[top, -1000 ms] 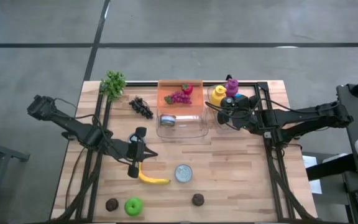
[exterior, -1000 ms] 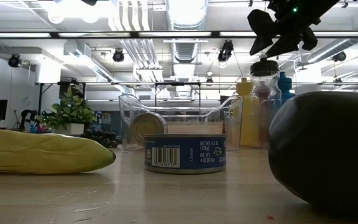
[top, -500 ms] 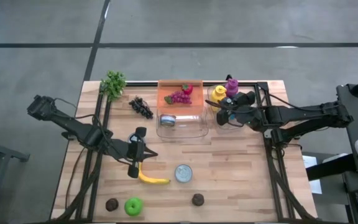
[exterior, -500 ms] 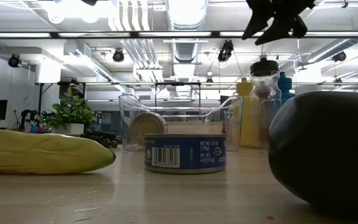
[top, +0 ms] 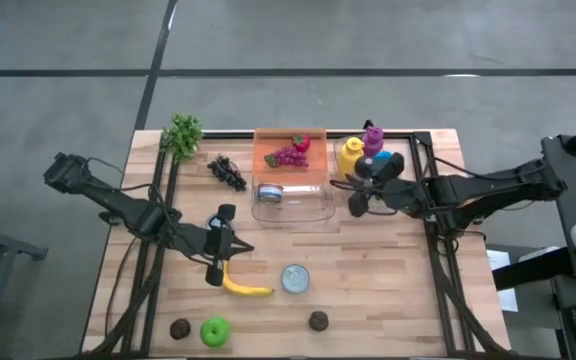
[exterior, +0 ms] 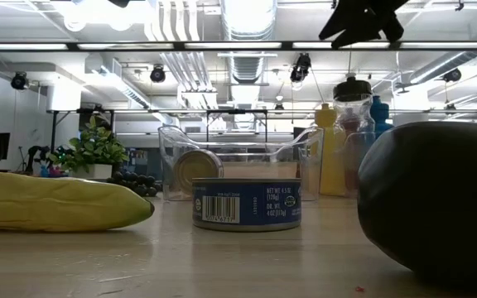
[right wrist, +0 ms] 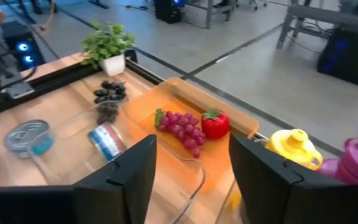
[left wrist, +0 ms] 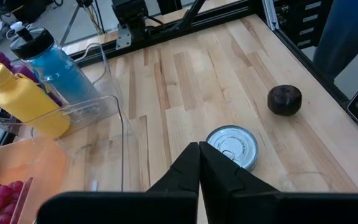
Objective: Pick & Place Food Item
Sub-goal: Put the right plum into the orange bin
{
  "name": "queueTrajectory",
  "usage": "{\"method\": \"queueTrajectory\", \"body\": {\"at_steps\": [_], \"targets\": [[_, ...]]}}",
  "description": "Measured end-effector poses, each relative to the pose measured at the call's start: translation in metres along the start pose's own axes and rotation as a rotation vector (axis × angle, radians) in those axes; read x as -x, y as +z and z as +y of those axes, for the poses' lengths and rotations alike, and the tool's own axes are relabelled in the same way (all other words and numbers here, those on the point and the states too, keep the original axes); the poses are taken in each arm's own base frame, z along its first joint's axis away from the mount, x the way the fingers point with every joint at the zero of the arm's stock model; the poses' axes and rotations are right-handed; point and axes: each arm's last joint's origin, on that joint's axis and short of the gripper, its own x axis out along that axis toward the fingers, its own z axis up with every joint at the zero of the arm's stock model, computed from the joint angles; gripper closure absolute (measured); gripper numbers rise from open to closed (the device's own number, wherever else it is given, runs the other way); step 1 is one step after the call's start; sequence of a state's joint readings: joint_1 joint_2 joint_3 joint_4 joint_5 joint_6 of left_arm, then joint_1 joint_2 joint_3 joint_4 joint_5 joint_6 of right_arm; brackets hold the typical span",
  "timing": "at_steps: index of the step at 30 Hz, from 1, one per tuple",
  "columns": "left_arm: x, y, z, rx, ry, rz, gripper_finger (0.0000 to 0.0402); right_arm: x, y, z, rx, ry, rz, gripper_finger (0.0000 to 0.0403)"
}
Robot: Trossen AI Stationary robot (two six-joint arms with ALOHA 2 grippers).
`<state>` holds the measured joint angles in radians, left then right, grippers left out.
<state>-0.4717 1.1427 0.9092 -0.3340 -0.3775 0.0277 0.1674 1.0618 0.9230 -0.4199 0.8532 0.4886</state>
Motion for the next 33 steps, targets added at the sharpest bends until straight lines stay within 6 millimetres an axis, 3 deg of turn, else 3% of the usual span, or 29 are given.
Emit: {"method": "queueTrajectory", "body": {"at_steps": [10, 17, 25, 33], "targets": [[0.0, 0.0, 0.0, 0.0, 0.0, 0.0, 0.0393, 0.013, -0.004, 0.019, 0.069, 0.107, -0.029, 0.0317], [0.0, 0.0, 0.0, 0.0, 0.0, 0.0, 0.0393, 0.004, -0.021, 0.051, 0.213, 0.238, 0.006, 0.0389], [0.0, 0.0, 0.0, 0.0, 0.0, 0.0, 0.0393, 0.0, -0.047, 0.09, 0.34, 0.564, 0.105, 0.0394], [0.0, 0.0, 0.0, 0.0, 0.001, 0.001, 0.0393, 0.004, -0.069, 0.113, 0.409, 0.73, 0.154, 0.0394]]}}
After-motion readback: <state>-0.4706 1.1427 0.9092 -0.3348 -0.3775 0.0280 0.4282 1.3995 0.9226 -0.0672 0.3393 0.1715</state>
